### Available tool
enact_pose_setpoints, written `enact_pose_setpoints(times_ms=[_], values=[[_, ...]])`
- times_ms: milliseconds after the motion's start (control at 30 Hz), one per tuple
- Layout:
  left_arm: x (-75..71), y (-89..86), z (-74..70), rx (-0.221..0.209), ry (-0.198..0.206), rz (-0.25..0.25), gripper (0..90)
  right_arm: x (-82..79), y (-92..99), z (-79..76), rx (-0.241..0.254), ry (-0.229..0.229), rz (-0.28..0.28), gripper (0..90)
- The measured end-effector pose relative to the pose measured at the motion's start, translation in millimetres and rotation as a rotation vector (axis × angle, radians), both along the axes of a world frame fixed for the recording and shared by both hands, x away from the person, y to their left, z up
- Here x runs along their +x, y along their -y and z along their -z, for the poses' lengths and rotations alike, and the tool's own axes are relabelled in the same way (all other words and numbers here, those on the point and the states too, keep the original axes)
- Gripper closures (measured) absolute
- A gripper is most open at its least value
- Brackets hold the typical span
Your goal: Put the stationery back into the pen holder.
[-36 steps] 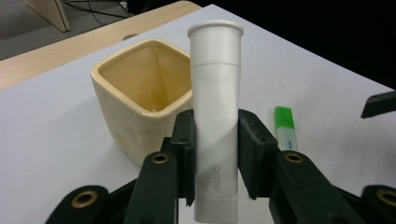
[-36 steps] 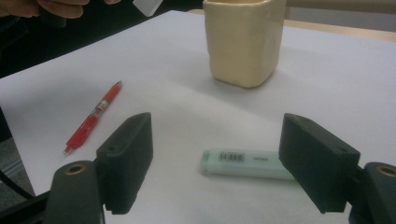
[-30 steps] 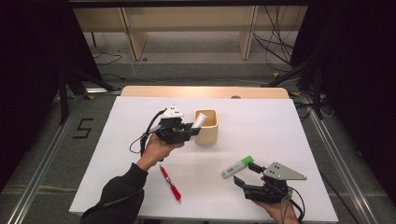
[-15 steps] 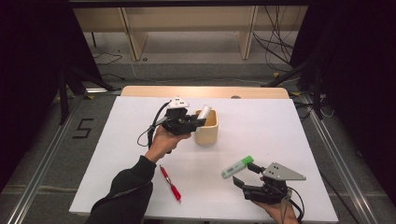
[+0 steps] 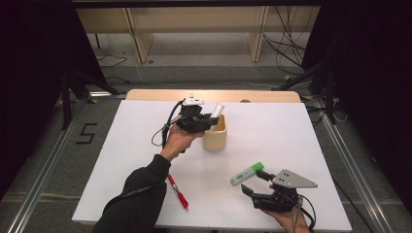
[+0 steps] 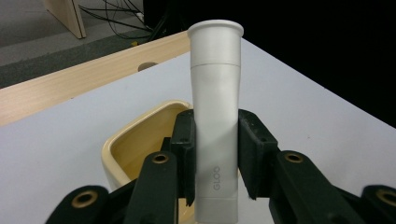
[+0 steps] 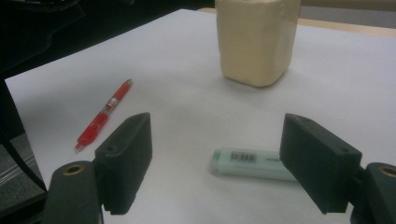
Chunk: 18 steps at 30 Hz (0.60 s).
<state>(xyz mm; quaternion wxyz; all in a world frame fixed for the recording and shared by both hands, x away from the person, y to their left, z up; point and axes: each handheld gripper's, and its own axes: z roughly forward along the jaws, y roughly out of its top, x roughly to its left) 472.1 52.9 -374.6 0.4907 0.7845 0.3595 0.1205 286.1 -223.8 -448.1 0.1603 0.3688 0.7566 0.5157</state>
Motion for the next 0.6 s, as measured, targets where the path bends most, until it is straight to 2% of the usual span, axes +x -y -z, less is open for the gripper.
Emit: enact_pose_setpoints(times_ms=[267, 600], values=[[10.1, 6.8, 1.5, 0.007, 0.005, -0.027, 69.9, 0.2, -0.5, 0.8, -0.004, 0.002, -0.008, 26.2], [19.8, 6.8, 9.9, 0.008, -0.023, -0.055, 69.8, 0.1, -1.1, 1.1, -0.005, -0.005, -0.014, 26.2]])
